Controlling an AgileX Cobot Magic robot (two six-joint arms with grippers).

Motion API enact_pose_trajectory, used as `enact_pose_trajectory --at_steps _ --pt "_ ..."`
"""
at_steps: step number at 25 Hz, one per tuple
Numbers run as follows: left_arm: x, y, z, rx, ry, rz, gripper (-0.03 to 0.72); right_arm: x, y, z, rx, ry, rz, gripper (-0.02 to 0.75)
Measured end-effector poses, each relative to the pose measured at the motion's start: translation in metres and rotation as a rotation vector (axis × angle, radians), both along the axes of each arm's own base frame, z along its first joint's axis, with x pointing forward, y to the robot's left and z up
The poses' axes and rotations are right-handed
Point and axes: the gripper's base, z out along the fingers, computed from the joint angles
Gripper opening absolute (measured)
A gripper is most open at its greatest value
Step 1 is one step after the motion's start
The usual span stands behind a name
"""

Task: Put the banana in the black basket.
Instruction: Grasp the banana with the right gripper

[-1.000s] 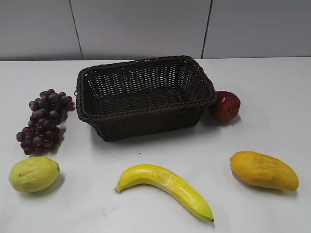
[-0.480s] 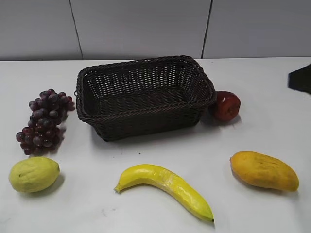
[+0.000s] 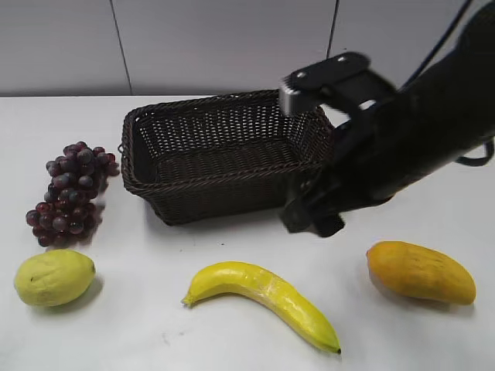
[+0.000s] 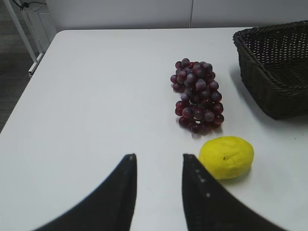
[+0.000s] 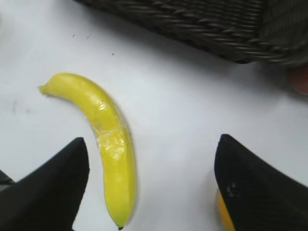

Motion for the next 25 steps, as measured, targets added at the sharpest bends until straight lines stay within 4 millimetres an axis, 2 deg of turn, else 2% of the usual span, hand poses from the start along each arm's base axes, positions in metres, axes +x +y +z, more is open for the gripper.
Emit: enact_pose_trajectory --at_steps 5,12,19,25 --pt "0.000 0.000 0.000 0.000 0.000 0.000 0.235 -0.002 0.038 -0.033 -0.105 0.075 0.132 0.643" --pt "0.000 0.000 0.000 0.000 0.000 0.000 0.235 -0.001 0.065 -0.075 -0.228 0.145 0.242 0.632" --pt "0.000 0.000 0.000 0.000 0.000 0.000 0.235 0.005 0.074 -0.107 -0.308 0.167 0.289 0.629" --pt "0.000 0.000 0.000 0.000 0.000 0.000 0.235 0.011 0.079 -0.123 -0.312 0.161 0.293 0.619"
